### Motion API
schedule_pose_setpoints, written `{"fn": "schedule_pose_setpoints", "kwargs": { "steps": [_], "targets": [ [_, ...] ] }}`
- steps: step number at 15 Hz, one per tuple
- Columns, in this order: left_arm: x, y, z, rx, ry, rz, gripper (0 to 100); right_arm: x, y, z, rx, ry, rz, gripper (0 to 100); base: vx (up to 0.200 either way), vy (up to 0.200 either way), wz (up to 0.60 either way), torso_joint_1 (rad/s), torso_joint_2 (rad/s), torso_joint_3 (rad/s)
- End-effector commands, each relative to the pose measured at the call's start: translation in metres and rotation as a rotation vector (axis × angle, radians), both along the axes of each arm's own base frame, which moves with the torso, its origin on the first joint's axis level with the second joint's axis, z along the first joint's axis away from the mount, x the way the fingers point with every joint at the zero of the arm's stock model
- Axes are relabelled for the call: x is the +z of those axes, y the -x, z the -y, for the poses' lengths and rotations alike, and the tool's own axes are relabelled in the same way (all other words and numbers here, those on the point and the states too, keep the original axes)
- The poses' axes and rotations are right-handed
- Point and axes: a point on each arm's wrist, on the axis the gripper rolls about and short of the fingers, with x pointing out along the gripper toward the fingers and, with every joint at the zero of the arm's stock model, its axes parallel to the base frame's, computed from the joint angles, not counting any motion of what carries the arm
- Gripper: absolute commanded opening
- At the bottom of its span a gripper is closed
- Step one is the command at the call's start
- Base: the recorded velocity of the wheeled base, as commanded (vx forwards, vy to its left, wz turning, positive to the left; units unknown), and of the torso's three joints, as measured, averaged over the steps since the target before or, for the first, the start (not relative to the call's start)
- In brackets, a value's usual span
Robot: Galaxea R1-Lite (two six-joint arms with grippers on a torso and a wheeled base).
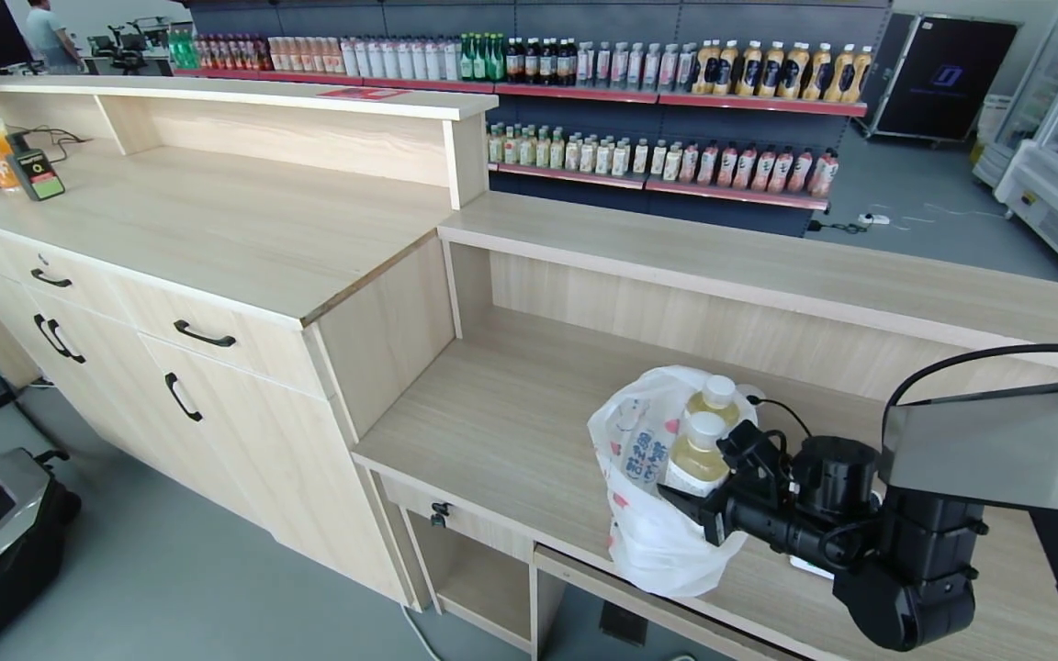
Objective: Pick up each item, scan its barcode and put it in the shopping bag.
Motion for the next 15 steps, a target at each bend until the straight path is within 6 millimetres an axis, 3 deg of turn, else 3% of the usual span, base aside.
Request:
{"fn": "schedule_pose_setpoints", "kwargs": {
  "steps": [1,9,15],
  "targets": [
    [0.000,0.000,0.000,0.000,0.000,0.000,100,-0.012,-0.002,-0.002,0.004,0.006,-0.023,0,0.000,0.000,0.00,0.000,0.00,0.000],
    [0.000,0.000,0.000,0.000,0.000,0.000,100,-0.029,-0.024,-0.007,0.003,0.000,0.006,0,0.000,0.000,0.00,0.000,0.00,0.000],
    [0.000,0.000,0.000,0.000,-0.002,0.000,100,-0.039,-0.020,-0.006,0.008,0.013,-0.024,0,0.000,0.000,0.00,0.000,0.00,0.000]
  ]
}}
